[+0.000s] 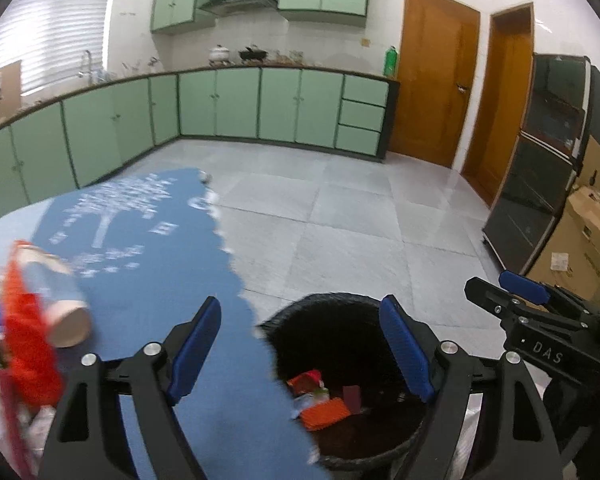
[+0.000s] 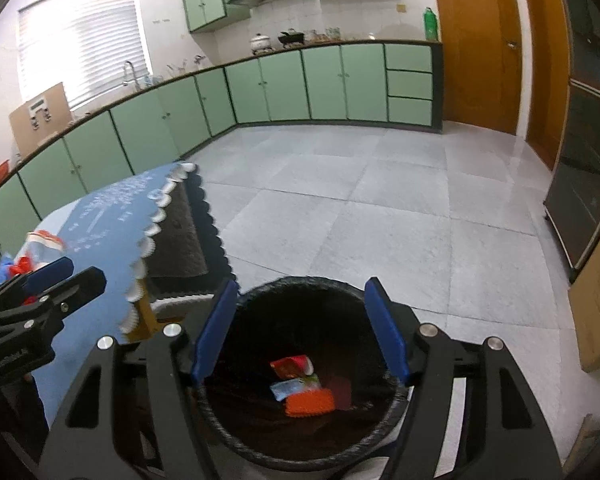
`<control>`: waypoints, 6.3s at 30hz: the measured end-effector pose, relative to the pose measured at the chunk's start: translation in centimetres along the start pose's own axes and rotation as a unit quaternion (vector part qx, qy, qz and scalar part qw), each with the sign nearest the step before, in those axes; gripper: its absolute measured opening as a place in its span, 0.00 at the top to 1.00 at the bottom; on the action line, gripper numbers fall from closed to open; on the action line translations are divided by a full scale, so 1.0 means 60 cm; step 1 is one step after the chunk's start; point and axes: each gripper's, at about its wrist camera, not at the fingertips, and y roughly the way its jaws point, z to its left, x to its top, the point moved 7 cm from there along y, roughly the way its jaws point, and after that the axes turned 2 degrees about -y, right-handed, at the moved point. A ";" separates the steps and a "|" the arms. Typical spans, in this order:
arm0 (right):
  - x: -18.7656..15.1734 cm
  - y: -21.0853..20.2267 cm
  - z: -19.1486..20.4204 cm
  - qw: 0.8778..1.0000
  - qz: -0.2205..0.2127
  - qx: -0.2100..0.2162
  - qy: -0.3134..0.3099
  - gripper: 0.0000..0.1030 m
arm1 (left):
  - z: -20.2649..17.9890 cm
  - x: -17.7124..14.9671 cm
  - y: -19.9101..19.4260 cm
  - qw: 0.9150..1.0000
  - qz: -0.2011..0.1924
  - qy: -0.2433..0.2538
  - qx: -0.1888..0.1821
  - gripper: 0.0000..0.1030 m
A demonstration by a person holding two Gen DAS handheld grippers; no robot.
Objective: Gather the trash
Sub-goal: 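Move both held items over the bin and open both grippers, then grasp the dark red sponge with the left gripper while the right gripper approaches the red net, then grasp the red net bag with the right gripper while the left gripper holds the sponge, then carry the sponge and red net over the bin and open both grippers, then return to the table and grasp the crumpled white tissue with the left gripper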
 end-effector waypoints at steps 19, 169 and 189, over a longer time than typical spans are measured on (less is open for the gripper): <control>0.003 -0.032 0.275 0.991 -0.019 0.116 -0.066 0.36 | 0.259 -0.064 -0.179 0.984 -0.042 -0.058 0.164 0.23; 0.017 0.006 -0.059 0.999 -0.018 -0.038 0.018 0.15 | -0.062 0.051 0.074 0.998 -0.011 0.000 -0.060 0.32; 0.033 -0.080 0.208 0.995 -0.057 0.081 -0.029 0.10 | 0.242 -0.028 -0.179 0.988 -0.058 -0.064 0.126 0.28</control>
